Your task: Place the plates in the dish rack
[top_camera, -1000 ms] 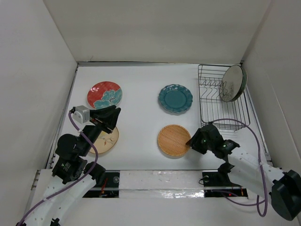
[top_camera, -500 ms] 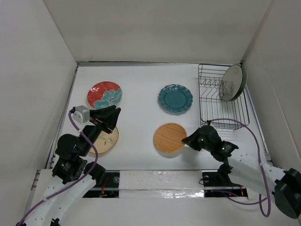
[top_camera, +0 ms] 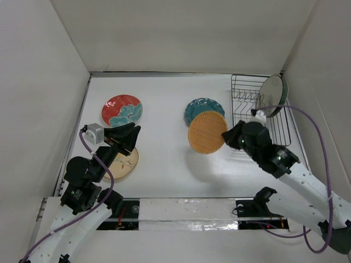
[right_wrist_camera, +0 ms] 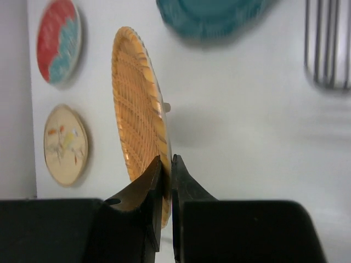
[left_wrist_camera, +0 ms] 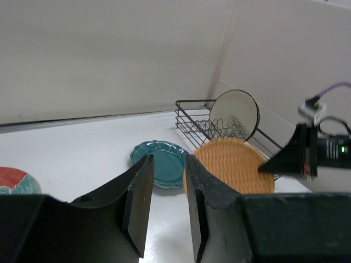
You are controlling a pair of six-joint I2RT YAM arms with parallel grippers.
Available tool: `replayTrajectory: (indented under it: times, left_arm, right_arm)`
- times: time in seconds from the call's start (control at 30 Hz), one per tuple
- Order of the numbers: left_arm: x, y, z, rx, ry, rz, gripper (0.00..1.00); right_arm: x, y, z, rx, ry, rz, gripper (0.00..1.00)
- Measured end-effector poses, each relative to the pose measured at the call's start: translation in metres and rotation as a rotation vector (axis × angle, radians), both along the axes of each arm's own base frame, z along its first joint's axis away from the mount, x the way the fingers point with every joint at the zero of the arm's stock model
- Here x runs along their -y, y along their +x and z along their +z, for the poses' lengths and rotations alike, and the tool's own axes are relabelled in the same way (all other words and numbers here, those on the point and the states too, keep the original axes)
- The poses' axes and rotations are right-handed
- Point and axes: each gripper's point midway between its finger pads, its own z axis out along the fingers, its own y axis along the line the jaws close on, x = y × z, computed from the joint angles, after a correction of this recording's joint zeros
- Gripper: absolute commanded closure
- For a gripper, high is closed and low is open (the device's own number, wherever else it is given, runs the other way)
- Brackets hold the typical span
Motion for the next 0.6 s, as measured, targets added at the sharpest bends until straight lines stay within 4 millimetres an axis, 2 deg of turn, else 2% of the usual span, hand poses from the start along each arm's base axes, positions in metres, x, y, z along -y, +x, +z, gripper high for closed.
replayTrajectory:
  times: [0.07,0.13,0.27,0.4,0.5,0.6]
  left_arm:
    - [0.000,-0.001,0.001,0.004,-0.002,-0.001,0.73]
    - [-0.001,-0.003,0.002,0.009,-0.005,-0.002,0.73]
    - [-0.001,-0.003,0.002,0.010,-0.006,-0.003,0.73]
    - [-0.001,-0.002,0.000,0.007,-0.004,-0.003,0.73]
    - [-0.001,-0.002,-0.001,0.006,-0.003,-0.003,0.73]
    - [-0.001,-0.002,-0.001,0.006,-0.003,-0.002,0.73]
  right_arm:
    - [0.017,0.032,0.039,0.108,-0.077,-0.073,1.00]
    - [0.045,0.066,0.073,0.209,-0.185,-0.179,1.00]
    - [0.116,0.119,0.119,0.311,-0.410,-0.413,1.00]
    - [0.184,0.151,0.131,0.299,-0.630,-0.586,1.00]
    - [0.219,0.171,0.125,0.264,-0.743,-0.629,1.00]
    - [0.244,0.189,0.113,0.223,-0.839,-0.633,1.00]
